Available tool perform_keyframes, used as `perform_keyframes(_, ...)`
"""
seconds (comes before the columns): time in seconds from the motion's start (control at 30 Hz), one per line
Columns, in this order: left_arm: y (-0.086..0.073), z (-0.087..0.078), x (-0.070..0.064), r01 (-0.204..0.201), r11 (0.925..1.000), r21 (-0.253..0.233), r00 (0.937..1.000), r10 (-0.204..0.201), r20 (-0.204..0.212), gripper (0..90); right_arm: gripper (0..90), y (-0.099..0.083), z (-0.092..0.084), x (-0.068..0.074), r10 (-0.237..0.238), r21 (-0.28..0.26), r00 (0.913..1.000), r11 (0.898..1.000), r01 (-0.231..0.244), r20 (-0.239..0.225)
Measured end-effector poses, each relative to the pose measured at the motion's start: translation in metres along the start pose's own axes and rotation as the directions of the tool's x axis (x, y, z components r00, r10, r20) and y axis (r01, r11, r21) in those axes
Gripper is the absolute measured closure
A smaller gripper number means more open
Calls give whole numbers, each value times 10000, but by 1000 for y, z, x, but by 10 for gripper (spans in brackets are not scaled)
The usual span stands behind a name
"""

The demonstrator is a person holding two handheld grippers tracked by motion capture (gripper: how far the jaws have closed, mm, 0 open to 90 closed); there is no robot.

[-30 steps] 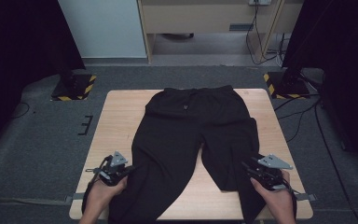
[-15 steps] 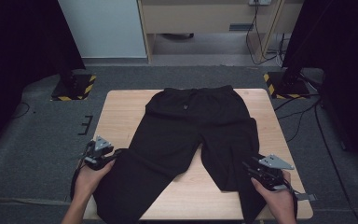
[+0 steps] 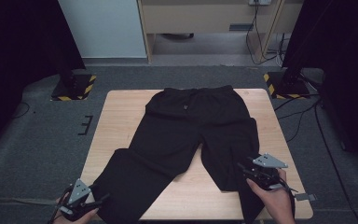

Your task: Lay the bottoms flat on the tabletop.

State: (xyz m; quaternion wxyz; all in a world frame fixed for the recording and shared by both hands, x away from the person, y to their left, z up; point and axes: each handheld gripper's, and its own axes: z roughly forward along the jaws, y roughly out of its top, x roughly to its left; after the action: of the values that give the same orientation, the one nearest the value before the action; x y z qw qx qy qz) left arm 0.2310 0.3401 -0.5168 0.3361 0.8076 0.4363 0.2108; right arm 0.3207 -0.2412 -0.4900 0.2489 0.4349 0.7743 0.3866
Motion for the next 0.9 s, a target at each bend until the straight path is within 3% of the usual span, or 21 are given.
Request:
perform_keyframes(0.07, -3, 1, -2, -22, 9999, 141, 10000, 22, 34, 385, 507, -5, -2, 1, 36, 21, 10000, 10000, -36, -26)
perform_keyframes(0.2, 0, 3, -1, -189, 9987, 468, 9998, 183, 121, 778, 507, -12, -2, -1, 270, -10, 9996, 9996, -270, 36)
perform_keyframes(0.27, 9, 2, -1, -243, 9983, 531, 9993, 228, 293, 888, 507, -11, -3, -1, 340, -139, 9994, 9993, -339, 39)
perform_keyframes(0.37, 37, -2, -5, -475, 9985, 265, 9983, 465, 350, 894, 508, -10, -5, -3, 433, -253, 9990, 9988, -431, 68)
perform_keyframes(0.47, 80, 6, -13, -825, 9966, 48, 9943, 820, 676, 895, 508, -11, -3, -2, 525, -195, 9986, 9984, -524, 64)
perform_keyframes(0.53, 110, 25, -18, -1034, 9943, 264, 9911, 1008, 875, 895, 508, -11, -2, 0, 427, -190, 9991, 9989, -426, 48)
perform_keyframes(0.67, 159, 81, -23, -578, 9944, 888, 9900, 456, 1336, 895, 509, -10, -3, 3, 307, -233, 9995, 9993, -306, 34)
perform_keyframes(0.73, 178, 107, -28, -532, 9937, 988, 9919, 411, 1202, 894, 510, -10, -3, 2, 308, -237, 9995, 9992, -307, 24)
perform_keyframes(0.83, 194, 141, -28, -473, 9907, 1273, 9952, 358, 916, 876, 510, -11, -3, 2, 247, -248, 9997, 9994, -246, 44)
perform_keyframes(0.9, 195, 151, -24, -306, 9906, 1337, 9971, 210, 728, 742, 510, -12, -4, 1, 266, -234, 9996, 9994, -265, 42)
